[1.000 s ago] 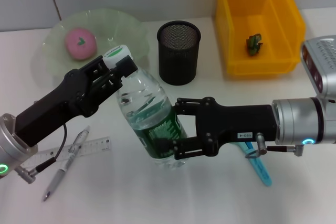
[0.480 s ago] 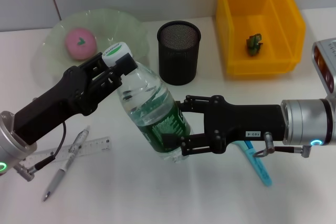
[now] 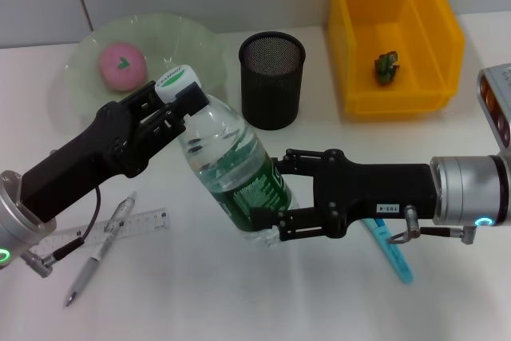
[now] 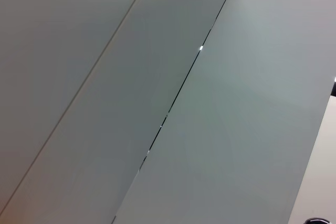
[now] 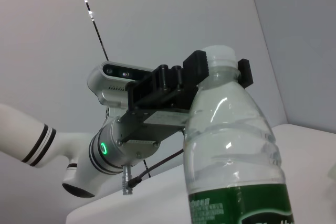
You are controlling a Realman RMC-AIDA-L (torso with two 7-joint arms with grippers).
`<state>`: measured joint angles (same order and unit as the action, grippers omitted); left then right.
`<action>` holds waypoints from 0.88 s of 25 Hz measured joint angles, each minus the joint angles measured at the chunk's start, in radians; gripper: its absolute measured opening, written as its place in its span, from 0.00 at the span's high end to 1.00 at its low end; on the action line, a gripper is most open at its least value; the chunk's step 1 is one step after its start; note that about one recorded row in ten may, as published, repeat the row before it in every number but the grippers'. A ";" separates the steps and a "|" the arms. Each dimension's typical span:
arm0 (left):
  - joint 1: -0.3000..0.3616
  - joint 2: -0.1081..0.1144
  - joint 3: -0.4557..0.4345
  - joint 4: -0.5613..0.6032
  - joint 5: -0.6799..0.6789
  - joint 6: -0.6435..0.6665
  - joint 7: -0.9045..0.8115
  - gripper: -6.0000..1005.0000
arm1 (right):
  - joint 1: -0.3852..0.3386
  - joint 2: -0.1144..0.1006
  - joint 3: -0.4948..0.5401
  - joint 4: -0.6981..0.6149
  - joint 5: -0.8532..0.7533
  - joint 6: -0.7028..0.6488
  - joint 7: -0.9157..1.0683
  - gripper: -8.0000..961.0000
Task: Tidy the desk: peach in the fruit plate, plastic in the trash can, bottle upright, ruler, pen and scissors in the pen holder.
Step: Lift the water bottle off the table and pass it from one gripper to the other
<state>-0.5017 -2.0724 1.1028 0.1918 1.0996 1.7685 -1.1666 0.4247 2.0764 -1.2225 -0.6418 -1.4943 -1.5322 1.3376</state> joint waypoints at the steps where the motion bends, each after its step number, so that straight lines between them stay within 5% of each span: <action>1: 0.000 0.000 0.000 0.000 0.000 0.000 0.000 0.54 | -0.001 0.000 0.000 0.000 0.000 0.000 0.000 0.14; 22: 0.005 0.003 0.005 0.016 0.007 -0.012 0.012 0.54 | -0.016 -0.002 0.000 -0.012 -0.002 -0.020 -0.002 0.14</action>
<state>-0.4969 -2.0693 1.1080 0.2083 1.1068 1.7568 -1.1547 0.4088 2.0746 -1.2225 -0.6535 -1.4961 -1.5521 1.3359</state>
